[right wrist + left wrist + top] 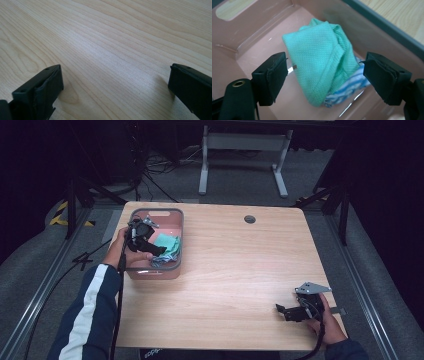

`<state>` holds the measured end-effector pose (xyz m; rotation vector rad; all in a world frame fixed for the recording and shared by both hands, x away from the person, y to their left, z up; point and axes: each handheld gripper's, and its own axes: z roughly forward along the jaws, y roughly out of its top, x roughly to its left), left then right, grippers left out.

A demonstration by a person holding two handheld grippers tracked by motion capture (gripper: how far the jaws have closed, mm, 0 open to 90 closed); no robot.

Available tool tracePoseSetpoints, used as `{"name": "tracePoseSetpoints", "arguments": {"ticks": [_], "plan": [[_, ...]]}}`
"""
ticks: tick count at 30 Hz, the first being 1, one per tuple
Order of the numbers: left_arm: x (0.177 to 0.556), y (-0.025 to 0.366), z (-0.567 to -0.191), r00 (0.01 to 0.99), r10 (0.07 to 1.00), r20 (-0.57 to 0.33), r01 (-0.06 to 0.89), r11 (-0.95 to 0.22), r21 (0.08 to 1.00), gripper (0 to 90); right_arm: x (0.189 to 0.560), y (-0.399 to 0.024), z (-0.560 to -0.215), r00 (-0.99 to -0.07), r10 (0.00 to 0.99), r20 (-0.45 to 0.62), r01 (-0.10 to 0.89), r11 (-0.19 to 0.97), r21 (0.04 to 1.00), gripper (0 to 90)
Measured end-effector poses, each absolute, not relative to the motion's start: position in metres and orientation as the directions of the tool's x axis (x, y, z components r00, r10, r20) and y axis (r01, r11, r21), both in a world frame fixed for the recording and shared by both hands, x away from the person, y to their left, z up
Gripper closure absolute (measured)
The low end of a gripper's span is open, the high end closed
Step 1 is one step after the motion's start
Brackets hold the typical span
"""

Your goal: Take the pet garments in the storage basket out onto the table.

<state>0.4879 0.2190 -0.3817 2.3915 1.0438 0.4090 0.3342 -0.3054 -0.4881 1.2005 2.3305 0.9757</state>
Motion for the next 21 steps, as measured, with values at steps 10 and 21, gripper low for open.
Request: {"name": "tracePoseSetpoints", "arguments": {"ticks": [10,21], "plan": [[0.518,0.213,-0.407,0.639,0.768,0.045,0.675,-0.588,0.447,20.7,0.334,-0.305,-0.488,-0.584,0.812,0.009,0.576,0.406,0.709,0.1],[0.533,0.207,-0.429,0.619,0.785,0.006,0.740,-0.586,0.330,17.6,0.334,-0.305,-0.488,-0.584,0.812,0.009,0.576,0.406,0.709,0.0]]}}
